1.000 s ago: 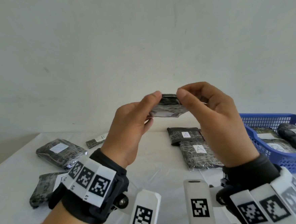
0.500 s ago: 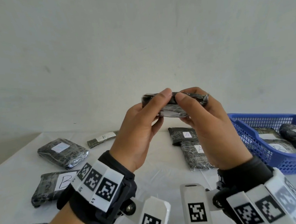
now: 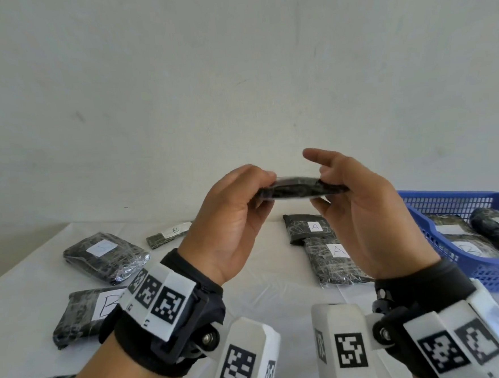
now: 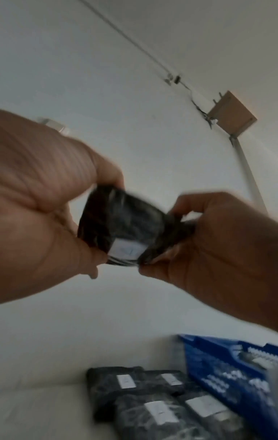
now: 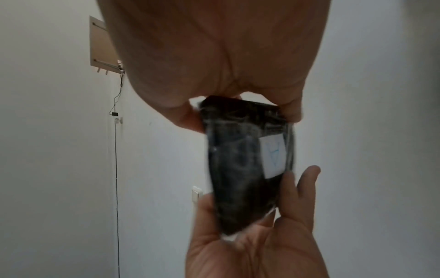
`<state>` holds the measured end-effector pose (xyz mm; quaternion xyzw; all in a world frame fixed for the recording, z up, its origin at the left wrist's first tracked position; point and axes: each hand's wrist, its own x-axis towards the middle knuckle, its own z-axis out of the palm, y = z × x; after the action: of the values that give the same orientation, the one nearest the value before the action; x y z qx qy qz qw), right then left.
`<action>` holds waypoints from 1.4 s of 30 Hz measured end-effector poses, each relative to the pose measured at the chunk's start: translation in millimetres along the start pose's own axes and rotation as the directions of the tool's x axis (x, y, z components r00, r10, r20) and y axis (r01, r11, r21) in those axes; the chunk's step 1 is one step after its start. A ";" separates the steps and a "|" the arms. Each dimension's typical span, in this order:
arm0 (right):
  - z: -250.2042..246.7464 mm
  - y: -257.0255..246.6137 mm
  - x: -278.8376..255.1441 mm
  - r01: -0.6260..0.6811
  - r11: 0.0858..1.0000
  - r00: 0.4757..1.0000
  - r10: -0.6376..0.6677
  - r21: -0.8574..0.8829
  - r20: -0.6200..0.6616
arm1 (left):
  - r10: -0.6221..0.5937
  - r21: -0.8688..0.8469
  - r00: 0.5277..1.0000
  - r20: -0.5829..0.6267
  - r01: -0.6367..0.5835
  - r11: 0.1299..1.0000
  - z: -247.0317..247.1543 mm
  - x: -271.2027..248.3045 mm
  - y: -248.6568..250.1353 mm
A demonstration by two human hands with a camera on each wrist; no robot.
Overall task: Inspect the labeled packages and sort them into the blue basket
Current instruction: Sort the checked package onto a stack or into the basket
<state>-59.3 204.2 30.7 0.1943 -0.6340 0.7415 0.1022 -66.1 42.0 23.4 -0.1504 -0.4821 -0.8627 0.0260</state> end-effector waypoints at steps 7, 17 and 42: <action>-10.3 4.1 5.0 -0.023 0.987 1.000 0.021 -0.158 -0.016 | 0.098 0.253 0.995 -0.018 -0.090 0.963 -11.9 4.6 -2.2; 1.6 -3.2 -2.1 0.156 0.952 0.988 -0.148 -0.263 0.051 | 0.342 0.421 0.918 0.201 -0.396 0.816 -8.7 1.3 -7.8; -4.7 8.2 3.2 0.196 0.980 0.981 -0.195 0.022 -0.012 | 0.301 0.217 0.941 0.153 -0.329 0.919 -9.3 0.6 -3.8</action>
<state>-66.3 207.1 24.1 0.2534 -0.6026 0.7362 0.1753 -69.6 36.3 15.9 -0.2720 -0.5529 -0.7723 0.1543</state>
